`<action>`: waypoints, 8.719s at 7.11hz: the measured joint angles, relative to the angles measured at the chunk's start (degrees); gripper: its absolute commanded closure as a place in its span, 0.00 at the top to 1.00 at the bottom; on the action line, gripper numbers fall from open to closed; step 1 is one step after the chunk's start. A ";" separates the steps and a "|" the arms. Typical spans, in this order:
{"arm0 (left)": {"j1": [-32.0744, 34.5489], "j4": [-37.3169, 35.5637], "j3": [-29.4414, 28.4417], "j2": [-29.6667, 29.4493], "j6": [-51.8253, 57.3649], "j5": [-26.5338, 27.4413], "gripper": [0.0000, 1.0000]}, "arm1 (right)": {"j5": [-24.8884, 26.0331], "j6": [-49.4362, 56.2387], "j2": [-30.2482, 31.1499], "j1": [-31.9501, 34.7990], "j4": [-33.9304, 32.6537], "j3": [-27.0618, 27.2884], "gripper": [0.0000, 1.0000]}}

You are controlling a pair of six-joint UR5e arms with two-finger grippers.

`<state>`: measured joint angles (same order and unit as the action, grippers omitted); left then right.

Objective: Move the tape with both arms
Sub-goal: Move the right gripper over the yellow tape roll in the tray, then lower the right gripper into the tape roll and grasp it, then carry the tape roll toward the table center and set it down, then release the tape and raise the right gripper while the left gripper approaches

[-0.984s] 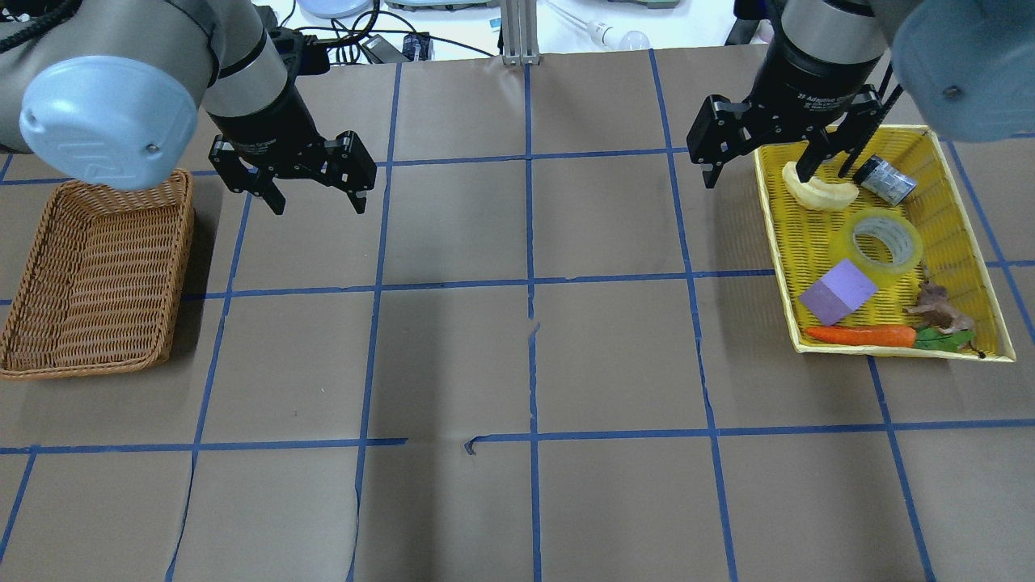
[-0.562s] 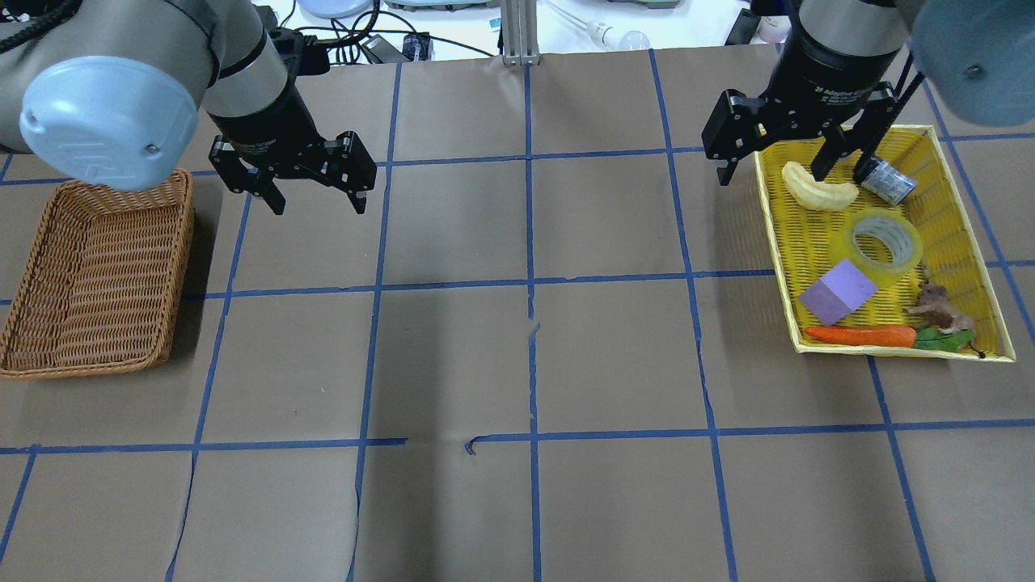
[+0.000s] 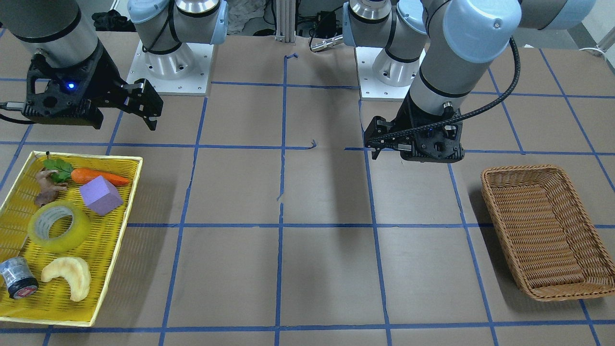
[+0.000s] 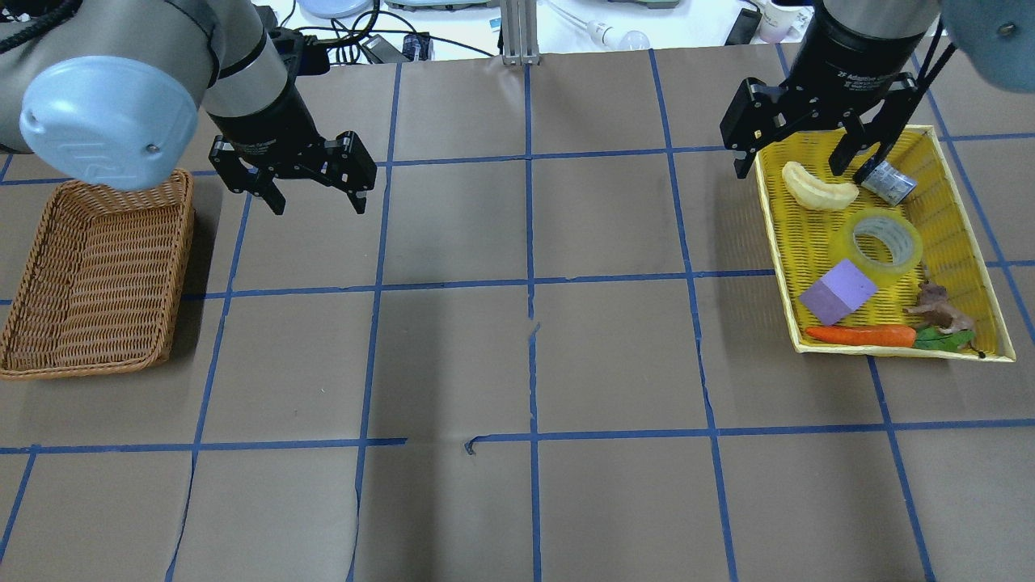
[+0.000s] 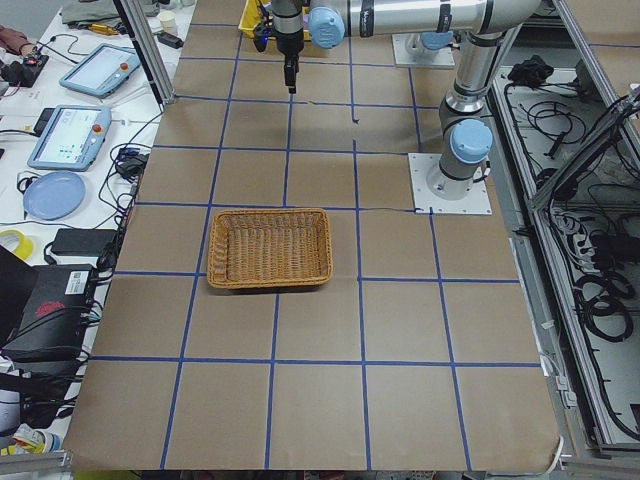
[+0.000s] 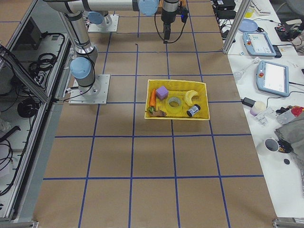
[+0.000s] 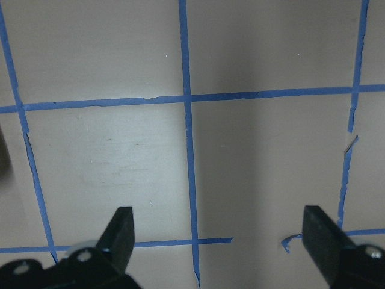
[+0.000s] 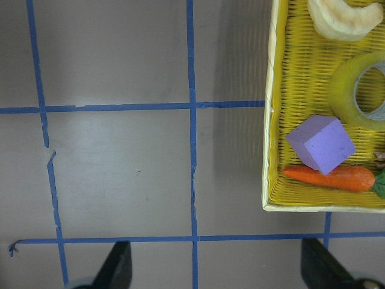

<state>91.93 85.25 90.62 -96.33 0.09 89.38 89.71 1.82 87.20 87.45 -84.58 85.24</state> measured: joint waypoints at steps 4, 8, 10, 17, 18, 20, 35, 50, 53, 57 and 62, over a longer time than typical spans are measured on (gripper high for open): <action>0.00 0.02 0.00 -0.08 0.06 0.06 1.00 | 0.46 5.01 -0.72 -0.35 -0.31 -0.18 1.00; -0.01 0.09 0.00 -0.12 0.07 0.07 1.00 | 0.58 29.63 -6.97 -9.88 -4.67 0.86 1.00; 0.00 0.07 0.38 -0.10 0.09 0.03 1.00 | 0.39 35.38 -13.19 -15.97 -10.26 1.21 1.00; 0.00 0.00 1.49 0.17 0.18 0.02 1.00 | 0.49 59.21 -23.29 -24.93 -36.27 8.87 0.85; 0.00 0.00 1.65 0.18 0.18 0.04 1.00 | 0.86 59.34 -23.58 -25.49 -36.96 10.55 0.66; 0.00 0.00 1.84 0.18 0.16 0.01 1.00 | 0.93 59.16 -23.71 -26.43 -37.36 12.77 0.11; -0.47 -0.09 2.00 0.10 0.57 0.11 1.00 | -1.23 20.80 -27.84 2.49 -24.73 -10.10 0.00; -0.89 -0.43 1.95 -0.12 1.89 0.09 1.00 | -1.43 -9.71 -41.51 16.61 -23.31 -24.40 1.00; -0.45 -13.21 1.32 -3.03 1.63 -1.06 1.00 | -0.52 -7.41 -28.02 13.64 -15.88 -16.04 1.00; 2.77 -24.60 -7.75 -14.04 -1.26 -6.56 0.98 | 0.20 -1.65 -3.52 6.53 -11.71 1.80 1.00; 5.93 -33.99 -14.94 -29.53 -4.36 -10.97 0.99 | -0.42 -1.86 0.45 5.58 -7.23 -0.39 1.00</action>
<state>97.87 51.27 75.68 -125.86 -4.27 78.41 89.29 -0.03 87.66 93.03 -91.81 84.86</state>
